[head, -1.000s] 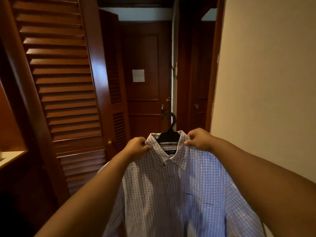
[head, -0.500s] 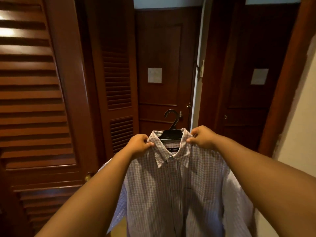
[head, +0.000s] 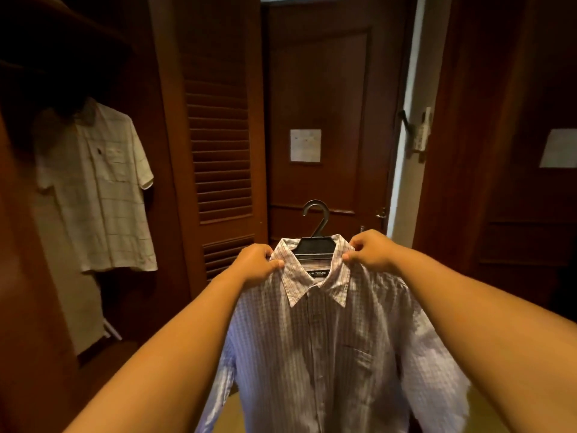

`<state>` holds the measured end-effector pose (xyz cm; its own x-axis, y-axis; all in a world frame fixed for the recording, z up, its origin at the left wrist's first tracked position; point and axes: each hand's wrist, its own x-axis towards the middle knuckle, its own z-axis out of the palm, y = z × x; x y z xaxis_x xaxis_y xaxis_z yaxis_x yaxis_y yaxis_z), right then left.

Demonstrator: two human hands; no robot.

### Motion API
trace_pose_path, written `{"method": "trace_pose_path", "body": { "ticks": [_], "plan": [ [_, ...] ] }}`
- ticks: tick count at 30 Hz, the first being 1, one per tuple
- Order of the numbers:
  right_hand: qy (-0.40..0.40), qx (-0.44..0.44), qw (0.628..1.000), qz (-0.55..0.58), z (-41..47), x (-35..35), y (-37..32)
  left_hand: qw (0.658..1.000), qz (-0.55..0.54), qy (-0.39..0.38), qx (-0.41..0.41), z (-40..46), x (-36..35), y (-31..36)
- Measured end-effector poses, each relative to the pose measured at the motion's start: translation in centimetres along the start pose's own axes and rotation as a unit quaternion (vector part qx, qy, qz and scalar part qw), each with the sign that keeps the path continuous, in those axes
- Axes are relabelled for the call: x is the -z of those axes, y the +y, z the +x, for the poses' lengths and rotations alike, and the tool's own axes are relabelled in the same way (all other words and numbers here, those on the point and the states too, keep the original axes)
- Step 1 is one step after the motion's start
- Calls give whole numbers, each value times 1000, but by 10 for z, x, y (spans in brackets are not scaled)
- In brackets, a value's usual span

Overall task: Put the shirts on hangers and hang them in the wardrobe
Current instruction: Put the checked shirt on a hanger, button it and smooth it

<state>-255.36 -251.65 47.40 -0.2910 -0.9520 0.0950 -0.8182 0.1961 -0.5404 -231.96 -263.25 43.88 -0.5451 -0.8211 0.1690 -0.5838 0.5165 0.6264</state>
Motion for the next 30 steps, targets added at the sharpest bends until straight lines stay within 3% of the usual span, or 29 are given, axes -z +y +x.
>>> {"method": "trace_pose_path", "body": {
  "ticks": [14, 24, 30],
  "plan": [
    [-106, 149, 983, 24, 316, -59, -79, 979, 79, 116, 150, 186, 93, -111],
    [-166, 324, 930, 39, 455, -111, -221, 930, 168, 225, 236, 212, 203, -185],
    [-157, 400, 902, 52, 504, -125, -331, 879, 218, 354, 233, 220, 294, -241]
  ]
}}
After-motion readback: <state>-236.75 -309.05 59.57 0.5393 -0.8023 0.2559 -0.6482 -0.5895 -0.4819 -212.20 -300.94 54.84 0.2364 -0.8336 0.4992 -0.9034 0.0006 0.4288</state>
